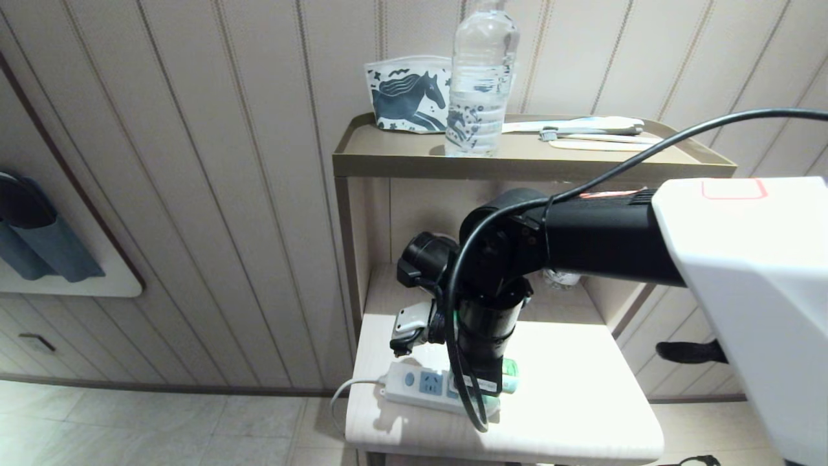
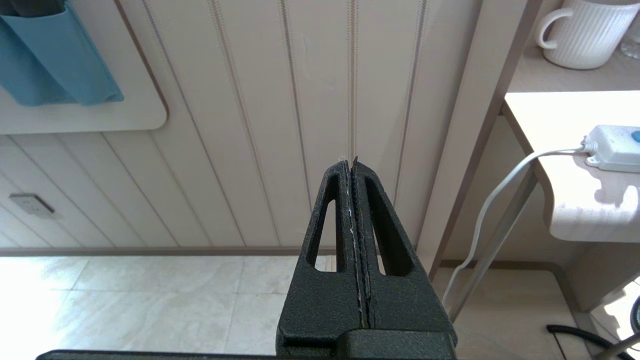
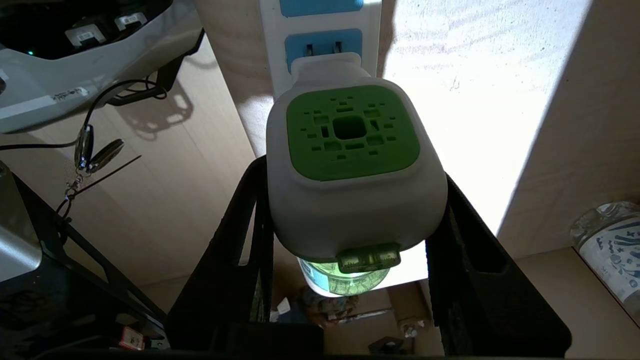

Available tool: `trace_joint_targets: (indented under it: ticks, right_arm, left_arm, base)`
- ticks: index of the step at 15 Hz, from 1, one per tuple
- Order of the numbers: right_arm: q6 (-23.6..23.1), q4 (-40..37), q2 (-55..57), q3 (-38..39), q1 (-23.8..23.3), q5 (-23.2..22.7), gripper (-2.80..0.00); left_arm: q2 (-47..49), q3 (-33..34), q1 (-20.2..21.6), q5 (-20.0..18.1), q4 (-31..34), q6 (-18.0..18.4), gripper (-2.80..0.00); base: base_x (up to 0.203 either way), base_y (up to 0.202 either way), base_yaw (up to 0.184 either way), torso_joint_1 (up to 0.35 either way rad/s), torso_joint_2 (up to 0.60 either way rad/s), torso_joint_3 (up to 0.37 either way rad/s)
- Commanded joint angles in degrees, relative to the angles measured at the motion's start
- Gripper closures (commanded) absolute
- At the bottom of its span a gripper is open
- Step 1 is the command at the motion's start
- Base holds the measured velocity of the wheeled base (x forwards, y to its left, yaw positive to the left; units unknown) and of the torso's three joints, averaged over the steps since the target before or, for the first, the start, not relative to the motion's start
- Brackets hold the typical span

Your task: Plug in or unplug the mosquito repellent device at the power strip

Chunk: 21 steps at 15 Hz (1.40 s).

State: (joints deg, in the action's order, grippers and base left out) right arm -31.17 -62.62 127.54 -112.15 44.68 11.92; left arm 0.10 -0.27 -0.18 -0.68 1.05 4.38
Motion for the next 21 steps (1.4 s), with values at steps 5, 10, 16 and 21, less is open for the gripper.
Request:
trace_joint_targets:
  ticks: [5, 10, 16, 21]
  right_arm:
    - [-0.21, -0.39, 1.22, 0.01, 0.06, 0.12, 0.00]
    - [-0.21, -1.01, 0.37, 0.01, 0.41, 0.12, 0.00]
    - [-0.21, -2.99, 0.07, 0.01, 0.50, 0.12, 0.00]
    - [-0.23, -4.79, 0.31, 0.01, 0.41, 0.51, 0.00]
  left_arm:
    - [-0.01, 0.00, 0.01, -0.02, 0.01, 0.02, 0.00]
    - [-0.01, 0.00, 0.01, -0.02, 0.01, 0.02, 0.00]
    - [-0.01, 0.00, 0.01, -0.02, 0.01, 0.02, 0.00]
    - [-0.01, 0.00, 0.01, -0.02, 0.01, 0.02, 0.00]
  base:
    - [0.000, 0.000, 0.000, 0.000, 0.00, 0.000]
    - [0.000, 0.000, 0.000, 0.000, 0.00, 0.000]
    - [0.000, 0.000, 0.000, 0.000, 0.00, 0.000]
    - [0.000, 0.000, 0.000, 0.000, 0.00, 0.000]
